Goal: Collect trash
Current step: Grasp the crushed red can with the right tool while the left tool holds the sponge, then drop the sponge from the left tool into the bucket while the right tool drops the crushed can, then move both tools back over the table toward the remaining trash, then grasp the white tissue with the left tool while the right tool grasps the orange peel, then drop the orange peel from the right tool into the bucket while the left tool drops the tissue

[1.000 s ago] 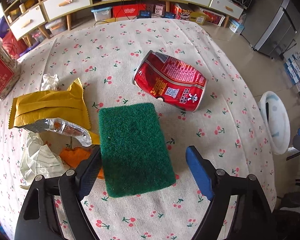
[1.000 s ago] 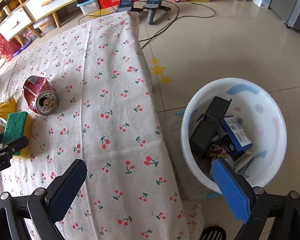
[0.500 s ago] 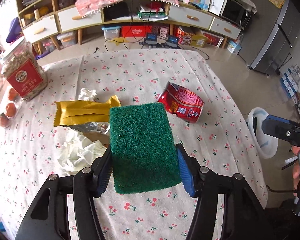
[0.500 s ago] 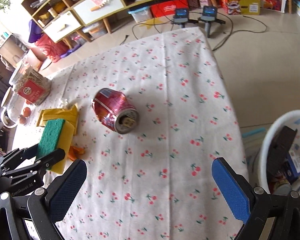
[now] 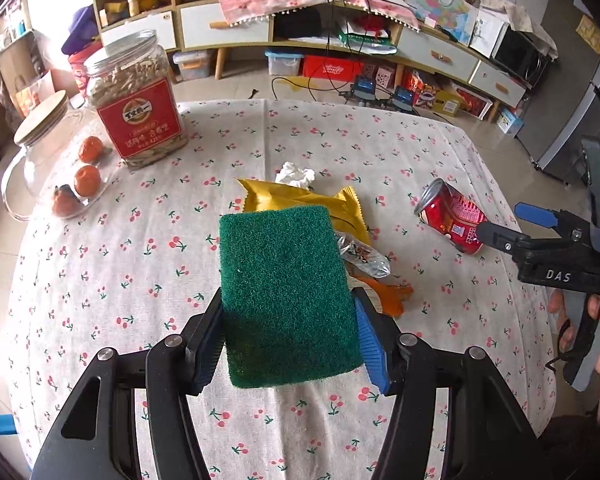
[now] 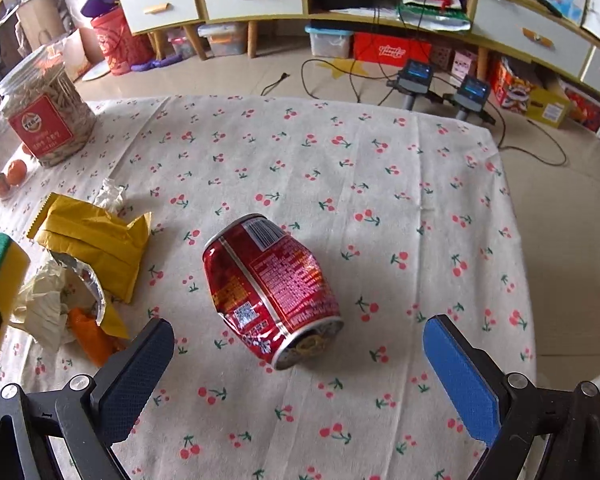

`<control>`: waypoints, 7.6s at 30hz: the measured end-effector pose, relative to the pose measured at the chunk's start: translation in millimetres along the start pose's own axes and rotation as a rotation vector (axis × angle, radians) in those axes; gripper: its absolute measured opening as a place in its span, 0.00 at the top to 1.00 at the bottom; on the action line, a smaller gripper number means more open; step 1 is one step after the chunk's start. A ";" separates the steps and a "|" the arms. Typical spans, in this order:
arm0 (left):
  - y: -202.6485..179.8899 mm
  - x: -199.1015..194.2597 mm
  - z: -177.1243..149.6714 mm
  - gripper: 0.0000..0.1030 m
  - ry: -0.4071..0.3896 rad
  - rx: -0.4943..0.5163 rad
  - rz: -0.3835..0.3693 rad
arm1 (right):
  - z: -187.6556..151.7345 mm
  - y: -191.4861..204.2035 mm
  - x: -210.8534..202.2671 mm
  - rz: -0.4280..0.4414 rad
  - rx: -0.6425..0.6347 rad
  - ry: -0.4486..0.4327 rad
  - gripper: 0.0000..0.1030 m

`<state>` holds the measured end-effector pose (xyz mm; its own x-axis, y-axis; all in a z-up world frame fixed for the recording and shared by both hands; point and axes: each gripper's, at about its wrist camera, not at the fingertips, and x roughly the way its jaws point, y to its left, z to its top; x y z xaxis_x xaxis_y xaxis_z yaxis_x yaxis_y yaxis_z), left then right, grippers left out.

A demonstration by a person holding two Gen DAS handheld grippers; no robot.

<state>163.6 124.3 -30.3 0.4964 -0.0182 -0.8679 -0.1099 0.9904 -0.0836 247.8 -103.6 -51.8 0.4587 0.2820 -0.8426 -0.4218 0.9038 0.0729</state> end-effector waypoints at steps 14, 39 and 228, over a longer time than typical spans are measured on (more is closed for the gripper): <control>3.9 11.3 -0.8 0.40 0.037 -0.031 -0.029 | 0.9 11.3 54.3 -0.094 -0.079 0.048 0.14; -36.7 -9.5 -15.0 0.40 0.002 -0.006 -0.121 | -56.3 -24.8 -58.7 -0.045 0.157 0.073 0.27; -107.8 -11.7 -19.0 0.79 0.027 0.095 -0.232 | -108.3 -78.0 -122.7 0.040 0.100 -0.065 0.84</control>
<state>153.4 15.1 -20.5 0.4755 -0.2485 -0.8439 0.0863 0.9678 -0.2364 139.7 -243.6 -11.9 0.4947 0.3356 -0.8017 -0.3619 0.9182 0.1611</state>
